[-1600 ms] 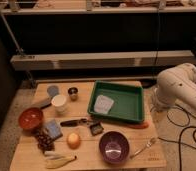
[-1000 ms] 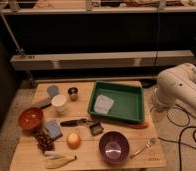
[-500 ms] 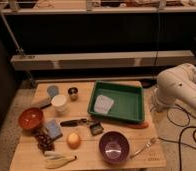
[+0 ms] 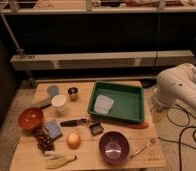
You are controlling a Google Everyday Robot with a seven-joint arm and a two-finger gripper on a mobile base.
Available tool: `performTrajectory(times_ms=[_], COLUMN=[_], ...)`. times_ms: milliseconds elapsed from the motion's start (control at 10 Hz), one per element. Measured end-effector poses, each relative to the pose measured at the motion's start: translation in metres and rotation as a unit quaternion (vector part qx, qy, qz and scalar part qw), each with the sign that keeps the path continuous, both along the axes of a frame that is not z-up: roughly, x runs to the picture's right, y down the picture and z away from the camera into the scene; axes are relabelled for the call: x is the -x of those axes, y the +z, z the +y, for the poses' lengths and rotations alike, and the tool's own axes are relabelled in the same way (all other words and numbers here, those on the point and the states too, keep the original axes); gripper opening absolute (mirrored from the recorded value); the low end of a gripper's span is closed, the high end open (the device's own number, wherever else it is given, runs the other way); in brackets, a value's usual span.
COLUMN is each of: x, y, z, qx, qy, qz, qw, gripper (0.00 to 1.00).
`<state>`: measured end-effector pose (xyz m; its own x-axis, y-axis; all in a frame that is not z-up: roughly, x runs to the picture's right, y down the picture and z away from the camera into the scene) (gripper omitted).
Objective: Place banana in red bowl
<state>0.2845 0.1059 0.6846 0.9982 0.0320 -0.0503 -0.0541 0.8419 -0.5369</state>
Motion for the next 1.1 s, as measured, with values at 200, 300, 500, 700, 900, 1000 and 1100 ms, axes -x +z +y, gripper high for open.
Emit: performTrajectory(times_ms=[200, 300, 500, 700, 900, 1000, 1100], x=[0.0, 0.001, 0.02, 0.054, 0.101, 0.132, 0.152], y=[0.0, -0.003, -0.014, -0.021, -0.031, -0.039, -0.046], z=[-0.001, -0.003, 0.005, 0.015, 0.027, 0.036, 0.043], qx=[-0.001, -0.003, -0.003, 0.004, 0.009, 0.013, 0.016], qy=[0.0, -0.007, -0.036, -0.056, -0.079, -0.095, -0.106], qz=[0.0, -0.005, -0.042, -0.078, -0.118, -0.148, -0.169], qw=[1.0, 1.0, 0.9985, 0.9954, 0.9898, 0.9843, 0.9797], gripper=[0.65, 0.65, 0.65, 0.65, 0.65, 0.65, 0.65])
